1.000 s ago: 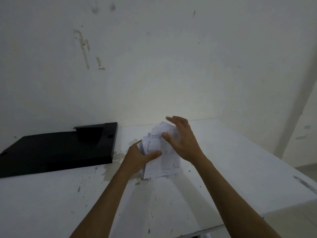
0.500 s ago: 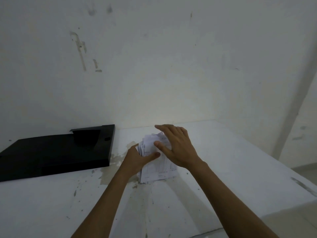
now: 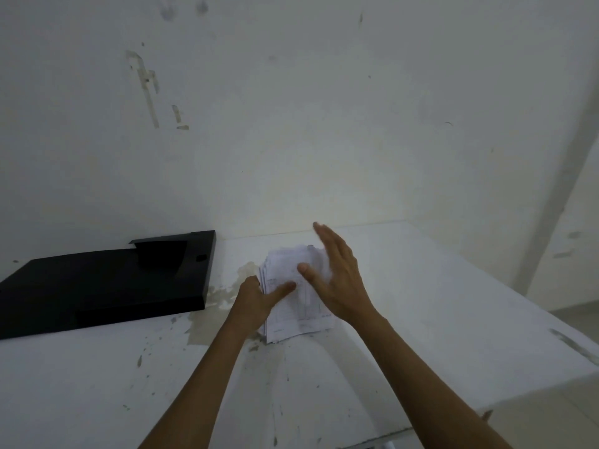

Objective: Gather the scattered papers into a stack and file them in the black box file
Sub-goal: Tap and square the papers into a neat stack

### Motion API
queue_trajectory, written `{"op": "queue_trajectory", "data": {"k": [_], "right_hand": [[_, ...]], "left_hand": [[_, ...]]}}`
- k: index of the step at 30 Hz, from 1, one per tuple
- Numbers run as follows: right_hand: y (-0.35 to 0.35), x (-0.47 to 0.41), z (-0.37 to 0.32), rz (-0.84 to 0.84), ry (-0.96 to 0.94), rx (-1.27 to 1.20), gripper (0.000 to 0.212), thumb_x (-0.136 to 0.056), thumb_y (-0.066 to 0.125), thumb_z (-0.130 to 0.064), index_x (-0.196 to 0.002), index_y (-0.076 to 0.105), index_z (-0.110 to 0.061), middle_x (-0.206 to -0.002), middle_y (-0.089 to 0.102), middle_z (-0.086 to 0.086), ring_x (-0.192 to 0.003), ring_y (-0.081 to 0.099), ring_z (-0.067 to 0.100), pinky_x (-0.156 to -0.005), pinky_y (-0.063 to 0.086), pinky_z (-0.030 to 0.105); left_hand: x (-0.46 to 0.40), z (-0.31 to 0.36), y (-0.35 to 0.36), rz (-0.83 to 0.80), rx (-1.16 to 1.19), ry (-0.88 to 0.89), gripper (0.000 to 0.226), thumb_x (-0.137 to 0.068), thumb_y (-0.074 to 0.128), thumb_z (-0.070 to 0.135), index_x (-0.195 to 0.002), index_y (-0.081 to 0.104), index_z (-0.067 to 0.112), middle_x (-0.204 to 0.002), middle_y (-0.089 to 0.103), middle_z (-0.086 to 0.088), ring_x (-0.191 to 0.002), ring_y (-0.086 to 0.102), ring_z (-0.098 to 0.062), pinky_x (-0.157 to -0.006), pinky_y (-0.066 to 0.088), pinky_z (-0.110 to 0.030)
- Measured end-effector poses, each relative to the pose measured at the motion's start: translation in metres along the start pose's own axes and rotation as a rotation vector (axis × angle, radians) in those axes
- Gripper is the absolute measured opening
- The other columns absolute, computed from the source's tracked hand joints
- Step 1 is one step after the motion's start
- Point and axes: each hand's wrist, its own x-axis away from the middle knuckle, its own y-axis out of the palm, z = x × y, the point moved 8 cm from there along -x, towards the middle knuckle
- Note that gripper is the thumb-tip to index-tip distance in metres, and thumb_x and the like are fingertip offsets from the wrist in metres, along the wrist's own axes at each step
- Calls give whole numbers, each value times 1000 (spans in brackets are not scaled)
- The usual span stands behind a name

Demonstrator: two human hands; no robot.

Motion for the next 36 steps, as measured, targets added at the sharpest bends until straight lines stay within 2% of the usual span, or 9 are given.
{"op": "queue_trajectory", "data": {"k": [3,5,9,15,21,25,28,32,36], "right_hand": [[7,14,37,-57,298,-322,89,-86,64,-62,-157,15,-42,-154,37,-11,-135,43,9,-111,35,34],[20,19,44,-189,327,-333,80,-85,66,-64,-151,32,-36,-142,53,-11,-125,58,12,-106,49,38],[26,10,33,-276,266,-281,65,-85,68,-59,-141,49,-29,-135,62,-9,-120,62,12,-102,53,40],[0,-20,20,-411,124,91,56,-95,64,-40,-146,46,-25,-136,63,2,-117,62,27,-99,51,47],[6,-29,-3,-604,-24,407,33,-96,63,-35,-126,55,-25,-118,67,0,-99,62,22,-80,45,34],[11,-24,-2,-544,-12,363,46,-89,69,-45,-130,52,-32,-122,65,-5,-103,60,19,-81,45,34],[-2,-13,25,-357,155,126,67,-79,78,-51,-135,45,-39,-127,59,-5,-114,58,17,-94,50,39],[4,23,68,-136,461,-331,95,-77,84,-42,-151,26,-26,-134,48,0,-120,52,20,-100,52,39],[21,34,74,-45,551,-631,82,-83,81,-32,-148,32,-29,-137,49,-7,-121,54,16,-88,54,27]], "left_hand": [[-1,-6,0,64,120,-51,22,-80,77,38,-97,72,25,-91,76,5,-79,74,-9,-66,57,-22],[1,-7,2,79,209,-71,19,-81,78,33,-97,73,24,-92,77,3,-83,75,-12,-68,58,-22],[3,-6,10,132,360,-82,17,-81,78,26,-97,71,24,-94,76,1,-82,74,-13,-71,60,-27],[0,-12,2,146,405,-44,29,-83,76,24,-109,65,25,-108,72,-3,-102,69,-25,-82,60,-38],[-15,8,-16,109,166,120,63,-75,81,40,-131,52,31,-115,64,9,-97,68,-13,-77,60,-28],[-18,3,-11,38,-17,115,18,-84,74,39,-95,64,28,-96,72,-1,-86,71,-25,-75,62,-46],[-7,-15,-16,69,51,51,16,-89,69,34,-100,61,26,-102,70,0,-93,70,-22,-77,62,-38],[6,-38,-22,131,312,-34,28,-92,67,24,-119,63,22,-115,71,-1,-104,70,-21,-84,60,-35],[8,-36,-24,149,385,-32,35,-94,63,22,-128,59,17,-118,70,1,-105,68,-14,-80,59,-24]]}}
